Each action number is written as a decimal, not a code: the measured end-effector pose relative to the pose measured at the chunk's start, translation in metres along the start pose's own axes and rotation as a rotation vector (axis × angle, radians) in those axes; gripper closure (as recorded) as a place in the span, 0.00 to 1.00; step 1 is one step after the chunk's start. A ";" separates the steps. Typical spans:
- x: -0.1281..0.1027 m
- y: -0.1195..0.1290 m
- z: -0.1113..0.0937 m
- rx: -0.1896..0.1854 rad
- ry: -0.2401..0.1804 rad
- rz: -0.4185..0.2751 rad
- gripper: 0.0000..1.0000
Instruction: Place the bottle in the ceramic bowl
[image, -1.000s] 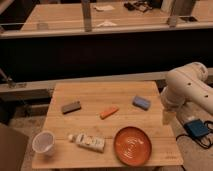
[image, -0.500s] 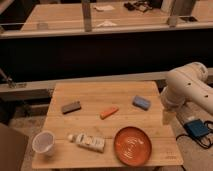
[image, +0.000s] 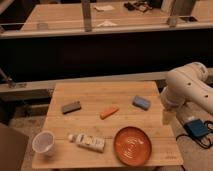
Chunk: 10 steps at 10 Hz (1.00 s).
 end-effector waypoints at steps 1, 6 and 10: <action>-0.004 0.001 -0.002 0.002 -0.001 -0.006 0.20; -0.044 0.002 -0.011 0.009 -0.013 -0.054 0.20; -0.096 0.005 -0.016 0.006 -0.042 -0.125 0.20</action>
